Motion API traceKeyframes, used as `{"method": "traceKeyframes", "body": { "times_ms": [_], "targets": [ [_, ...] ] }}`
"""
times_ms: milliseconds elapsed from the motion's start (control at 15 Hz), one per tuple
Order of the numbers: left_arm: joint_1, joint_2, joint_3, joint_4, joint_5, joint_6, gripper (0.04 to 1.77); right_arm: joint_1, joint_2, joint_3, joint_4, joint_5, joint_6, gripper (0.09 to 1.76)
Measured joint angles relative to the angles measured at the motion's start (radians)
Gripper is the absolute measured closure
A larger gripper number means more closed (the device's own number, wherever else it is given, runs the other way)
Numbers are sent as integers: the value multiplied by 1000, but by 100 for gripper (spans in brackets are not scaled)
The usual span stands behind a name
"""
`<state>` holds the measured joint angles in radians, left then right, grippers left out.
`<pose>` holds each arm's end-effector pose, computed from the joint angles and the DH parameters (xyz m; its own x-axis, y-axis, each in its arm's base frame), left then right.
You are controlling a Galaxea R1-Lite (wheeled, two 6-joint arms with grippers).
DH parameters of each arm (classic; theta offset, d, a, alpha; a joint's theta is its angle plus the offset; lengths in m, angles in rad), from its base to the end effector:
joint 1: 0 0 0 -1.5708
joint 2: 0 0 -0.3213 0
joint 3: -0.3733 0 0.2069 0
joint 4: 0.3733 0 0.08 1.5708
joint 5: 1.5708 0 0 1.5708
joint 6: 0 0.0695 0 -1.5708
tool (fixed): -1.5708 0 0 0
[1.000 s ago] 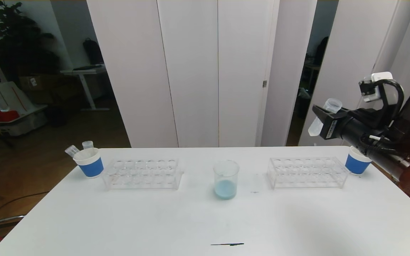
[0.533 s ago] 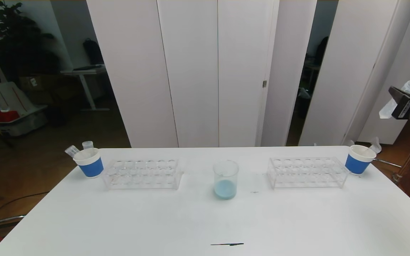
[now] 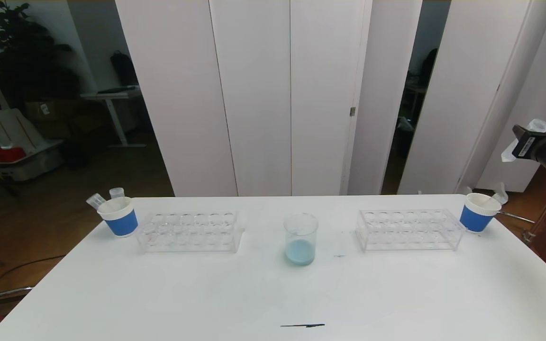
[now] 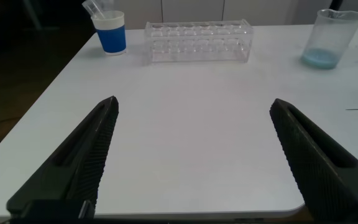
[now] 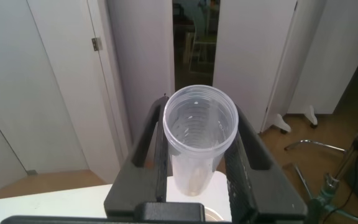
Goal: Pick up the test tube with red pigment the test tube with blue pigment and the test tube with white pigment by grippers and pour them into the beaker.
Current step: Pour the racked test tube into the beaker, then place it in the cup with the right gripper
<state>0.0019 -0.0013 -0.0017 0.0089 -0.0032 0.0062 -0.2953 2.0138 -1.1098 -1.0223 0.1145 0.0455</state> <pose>0.0206 -0.0002 0.0747 1.0000 -0.0013 -0.0059 0.0013 1.0000 0.0062 0.4464 -0.1275 0.2032 0.9771 -0.1778 0.1173 0.1753 0.9840 0.0317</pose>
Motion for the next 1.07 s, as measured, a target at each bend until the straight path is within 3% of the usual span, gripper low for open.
{"method": "traceKeyframes", "body": {
  "times_ms": [533, 1067],
  "targets": [
    [0, 0, 0, 0, 0, 0, 7, 10, 233, -56, -18, -2, 9, 125],
    [0, 0, 0, 0, 0, 0, 7, 9, 301, -23, -30, -4, -3, 125]
  ]
}}
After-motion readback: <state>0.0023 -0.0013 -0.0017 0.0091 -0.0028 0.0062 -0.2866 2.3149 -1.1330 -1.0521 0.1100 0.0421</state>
